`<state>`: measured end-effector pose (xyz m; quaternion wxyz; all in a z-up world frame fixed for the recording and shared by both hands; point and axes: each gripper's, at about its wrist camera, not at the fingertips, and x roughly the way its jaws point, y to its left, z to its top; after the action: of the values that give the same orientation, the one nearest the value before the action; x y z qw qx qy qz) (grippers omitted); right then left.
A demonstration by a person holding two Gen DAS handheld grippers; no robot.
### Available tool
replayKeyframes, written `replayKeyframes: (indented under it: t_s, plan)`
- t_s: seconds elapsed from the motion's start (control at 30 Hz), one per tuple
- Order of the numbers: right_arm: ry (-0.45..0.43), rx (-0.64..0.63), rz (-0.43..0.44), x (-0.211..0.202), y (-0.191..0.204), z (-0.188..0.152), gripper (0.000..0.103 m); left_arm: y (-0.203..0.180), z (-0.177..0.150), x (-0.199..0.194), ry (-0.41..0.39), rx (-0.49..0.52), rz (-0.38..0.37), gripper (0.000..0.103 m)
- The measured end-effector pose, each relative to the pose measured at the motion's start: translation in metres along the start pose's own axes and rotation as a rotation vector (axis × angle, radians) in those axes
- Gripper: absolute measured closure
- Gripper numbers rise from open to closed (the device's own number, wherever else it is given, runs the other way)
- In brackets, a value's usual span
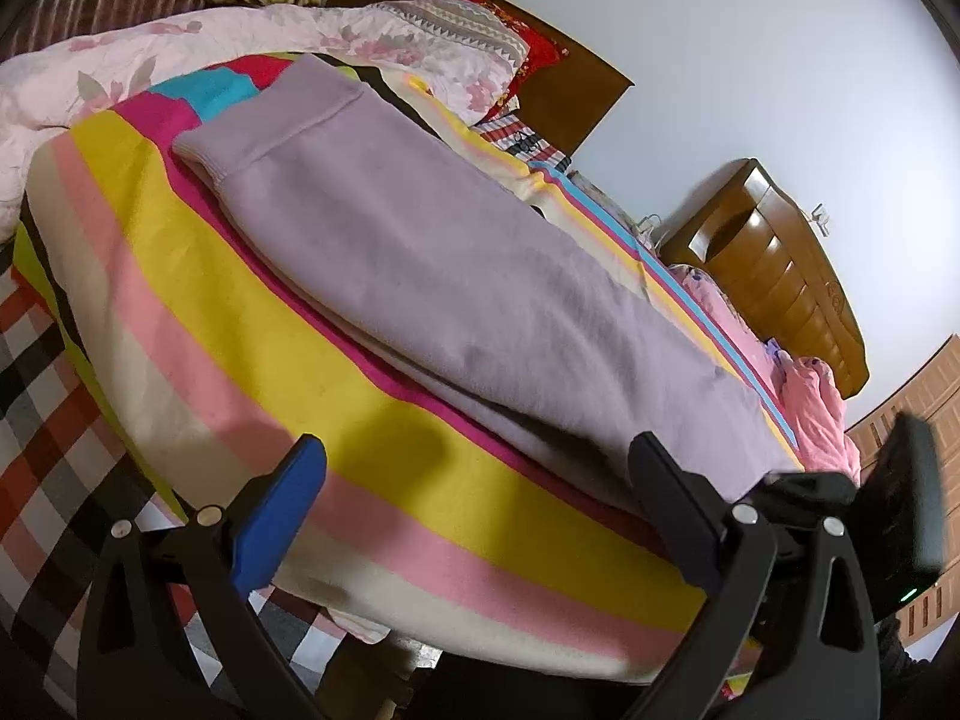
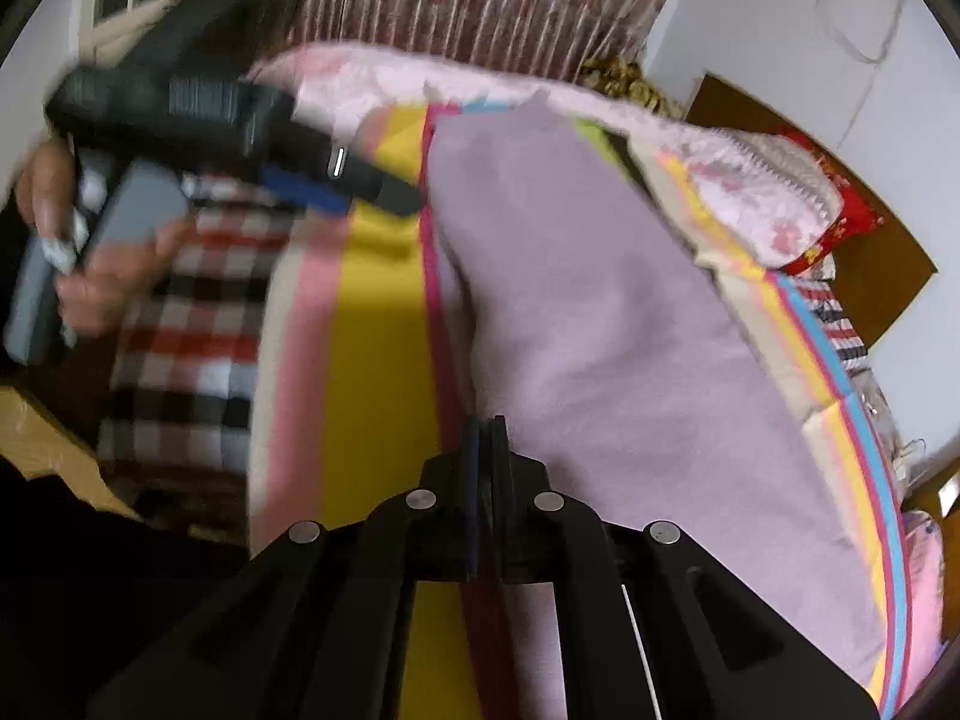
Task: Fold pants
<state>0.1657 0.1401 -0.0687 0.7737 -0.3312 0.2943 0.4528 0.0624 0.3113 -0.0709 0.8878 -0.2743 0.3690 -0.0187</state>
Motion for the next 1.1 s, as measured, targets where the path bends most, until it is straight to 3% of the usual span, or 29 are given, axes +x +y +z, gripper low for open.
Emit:
replayKeyframes:
  t_s: [0.27, 0.33, 0.37, 0.4, 0.43, 0.47, 0.53, 0.57, 0.63, 0.77, 0.9, 0.97, 1.1]
  plan:
    - [-0.011, 0.014, 0.008, -0.001, 0.003, 0.000, 0.099, -0.027, 0.031, 0.002, -0.060, 0.068, -0.056, 0.002]
    - [-0.023, 0.045, 0.008, 0.000, 0.001, 0.000, 0.098, -0.040, 0.038, 0.013, -0.042, 0.111, -0.068, 0.002]
    - [-0.032, 0.070, 0.020, 0.000, 0.000, -0.001, 0.092, -0.049, 0.039, 0.025, -0.011, 0.156, -0.065, 0.002]
    - [-0.036, 0.080, 0.037, -0.002, -0.001, -0.002, 0.089, -0.054, 0.038, 0.034, 0.013, 0.188, -0.041, 0.002]
    - [-0.038, 0.091, 0.044, -0.005, -0.004, -0.004, 0.087, -0.058, 0.035, 0.046, 0.042, 0.221, 0.019, 0.002]
    - [-0.038, 0.108, 0.060, -0.009, -0.007, -0.006, 0.080, -0.060, 0.031, 0.060, 0.074, 0.263, 0.120, 0.002]
    - [-0.057, 0.210, 0.070, -0.029, -0.027, -0.020, 0.066, -0.058, 0.024, 0.072, 0.091, 0.335, 0.243, 0.002]
    - [-0.077, 0.263, 0.063, -0.041, -0.037, -0.031, 0.066, -0.056, 0.021, 0.074, 0.087, 0.363, 0.292, 0.001]
    - [-0.082, 0.328, 0.050, -0.058, -0.048, -0.049, 0.066, -0.044, 0.022, 0.069, 0.084, 0.331, 0.248, 0.001]
    - [-0.043, 0.368, 0.035, -0.063, -0.049, -0.072, 0.066, -0.032, 0.028, 0.067, 0.090, 0.289, 0.244, 0.001]
    - [-0.046, 0.339, 0.071, -0.049, -0.039, -0.065, 0.066, -0.033, 0.030, 0.072, 0.088, 0.284, 0.263, 0.001]
    - [-0.011, 0.329, 0.099, -0.037, -0.033, -0.063, 0.059, -0.032, 0.027, 0.071, 0.085, 0.284, 0.263, 0.001]
    - [0.008, 0.353, 0.150, -0.046, -0.040, -0.064, 0.058, -0.033, 0.028, 0.069, 0.077, 0.283, 0.271, 0.001]
